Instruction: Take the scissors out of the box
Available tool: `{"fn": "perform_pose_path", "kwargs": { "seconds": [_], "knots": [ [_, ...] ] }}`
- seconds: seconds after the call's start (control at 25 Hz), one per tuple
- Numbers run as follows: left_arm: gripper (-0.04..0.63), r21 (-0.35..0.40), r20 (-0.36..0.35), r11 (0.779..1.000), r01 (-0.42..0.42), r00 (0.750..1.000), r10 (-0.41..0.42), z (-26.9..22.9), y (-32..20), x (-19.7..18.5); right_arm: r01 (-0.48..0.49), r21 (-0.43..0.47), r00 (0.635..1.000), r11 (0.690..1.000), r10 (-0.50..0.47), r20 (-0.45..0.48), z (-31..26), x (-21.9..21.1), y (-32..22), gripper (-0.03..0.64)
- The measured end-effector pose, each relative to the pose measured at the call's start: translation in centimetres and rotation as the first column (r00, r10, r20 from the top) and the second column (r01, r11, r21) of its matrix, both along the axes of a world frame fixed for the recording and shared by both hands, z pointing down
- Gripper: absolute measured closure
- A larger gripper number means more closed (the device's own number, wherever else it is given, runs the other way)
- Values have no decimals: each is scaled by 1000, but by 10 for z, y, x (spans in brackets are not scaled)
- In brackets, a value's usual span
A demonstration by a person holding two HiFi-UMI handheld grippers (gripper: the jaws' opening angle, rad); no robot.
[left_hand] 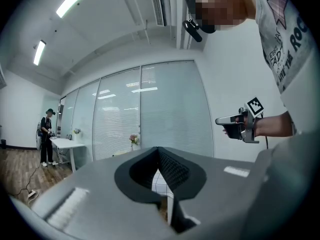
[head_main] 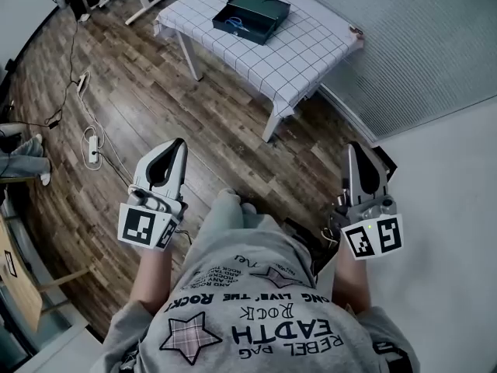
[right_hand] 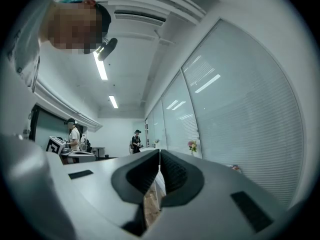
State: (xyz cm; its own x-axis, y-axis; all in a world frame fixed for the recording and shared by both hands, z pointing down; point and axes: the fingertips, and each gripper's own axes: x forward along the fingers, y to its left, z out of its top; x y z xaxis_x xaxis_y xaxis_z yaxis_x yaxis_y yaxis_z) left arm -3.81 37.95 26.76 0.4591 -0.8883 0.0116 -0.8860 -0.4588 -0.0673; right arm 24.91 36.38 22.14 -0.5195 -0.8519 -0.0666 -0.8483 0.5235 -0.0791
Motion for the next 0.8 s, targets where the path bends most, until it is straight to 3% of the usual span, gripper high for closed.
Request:
{"fn": "perform_pose_path", "kwargs": {
  "seconds": [0.4,0.8],
  "knots": [
    [591,-11,-12,1000,11,1000,-11,8,-38,-12,20,-14,1000,1000,-20,1,6,-15,-41,600],
    [591,-10,-26,1000,6,1000,-7,4,-124,-34,20,-7,1000,1000,-20,1,0,-39,-116,600]
  ]
}}
